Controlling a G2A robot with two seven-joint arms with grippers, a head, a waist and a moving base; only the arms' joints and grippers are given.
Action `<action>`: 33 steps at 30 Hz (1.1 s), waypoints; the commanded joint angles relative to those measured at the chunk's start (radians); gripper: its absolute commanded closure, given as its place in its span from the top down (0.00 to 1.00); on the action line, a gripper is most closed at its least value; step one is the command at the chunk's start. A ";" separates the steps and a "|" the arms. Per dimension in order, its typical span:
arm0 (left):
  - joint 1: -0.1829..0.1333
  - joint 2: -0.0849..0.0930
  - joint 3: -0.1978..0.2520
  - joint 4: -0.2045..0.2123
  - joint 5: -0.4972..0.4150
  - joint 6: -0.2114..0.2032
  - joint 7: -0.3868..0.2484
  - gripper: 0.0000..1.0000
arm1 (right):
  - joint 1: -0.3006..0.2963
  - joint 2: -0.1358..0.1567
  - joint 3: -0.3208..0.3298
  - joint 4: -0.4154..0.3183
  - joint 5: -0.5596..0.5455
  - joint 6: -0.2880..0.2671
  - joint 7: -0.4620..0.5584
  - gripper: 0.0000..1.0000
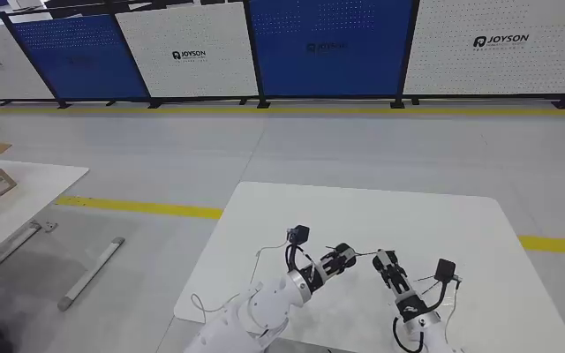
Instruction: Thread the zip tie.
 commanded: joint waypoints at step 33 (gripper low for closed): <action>0.001 -0.004 0.008 0.005 0.036 -0.013 -0.006 0.25 | -0.011 -0.002 0.008 0.001 -0.054 -0.035 -0.018 0.00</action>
